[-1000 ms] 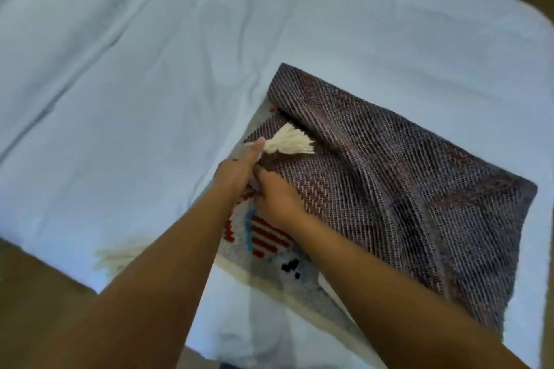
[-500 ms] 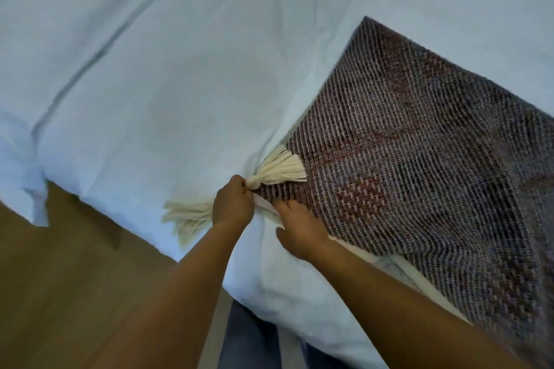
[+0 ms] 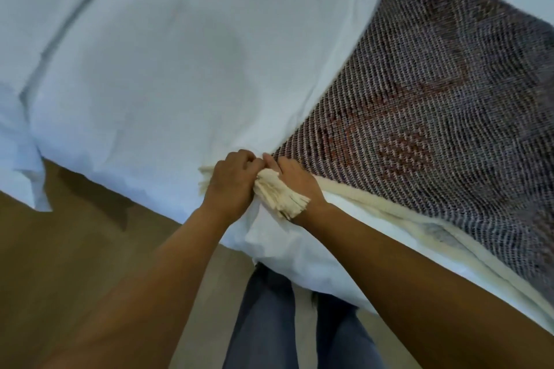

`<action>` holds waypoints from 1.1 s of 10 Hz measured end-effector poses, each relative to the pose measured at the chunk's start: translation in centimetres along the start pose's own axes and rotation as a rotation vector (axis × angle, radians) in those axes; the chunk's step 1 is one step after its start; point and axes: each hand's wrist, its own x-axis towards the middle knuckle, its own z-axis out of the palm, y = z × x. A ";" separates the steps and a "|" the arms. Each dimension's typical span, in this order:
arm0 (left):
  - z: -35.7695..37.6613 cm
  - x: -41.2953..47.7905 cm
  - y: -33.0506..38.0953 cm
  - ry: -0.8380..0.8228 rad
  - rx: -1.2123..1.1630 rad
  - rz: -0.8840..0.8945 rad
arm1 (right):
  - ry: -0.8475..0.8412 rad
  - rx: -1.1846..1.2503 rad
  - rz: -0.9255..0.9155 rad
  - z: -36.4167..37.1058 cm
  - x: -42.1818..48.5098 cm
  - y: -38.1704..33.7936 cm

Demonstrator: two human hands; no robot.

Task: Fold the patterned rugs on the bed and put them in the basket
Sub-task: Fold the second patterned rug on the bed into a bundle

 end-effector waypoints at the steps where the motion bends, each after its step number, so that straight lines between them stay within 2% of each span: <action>1: -0.3 0.0 -1.2 -0.075 0.084 0.024 | 0.009 -0.076 0.042 0.8 0.7 -1.8; 2: -0.8 -0.9 -2.7 -0.133 0.091 0.054 | 0.033 -0.111 0.042 1.6 0.7 -2.6; 3: -2.0 -1.6 -2.7 -0.084 -0.073 0.003 | 0.008 -0.096 0.041 2.0 0.7 -2.9; 4: -2.6 -1.4 -1.5 -0.018 -0.100 -0.030 | 0.084 0.141 0.081 1.4 -0.5 -2.8; 5: -2.8 0.0 1.4 0.034 -0.110 -0.016 | 0.258 0.317 0.173 0.5 -3.6 -1.8; 6: -1.8 1.3 5.5 0.015 -0.041 0.114 | 0.395 0.329 0.263 0.7 -7.6 1.0; 8: 3.2 1.9 15.6 -0.082 0.213 0.592 | 0.460 0.291 0.627 0.1 -15.5 10.3; 9: 6.0 2.4 20.3 -0.124 0.290 0.686 | 0.461 0.237 0.808 -0.2 -19.1 15.4; 10: 8.6 2.7 24.0 -0.166 0.397 0.741 | 0.325 0.070 0.850 0.1 -21.5 19.8; 11: 11.0 3.4 25.5 -0.235 0.435 0.664 | 0.283 0.006 0.761 0.3 -22.1 22.4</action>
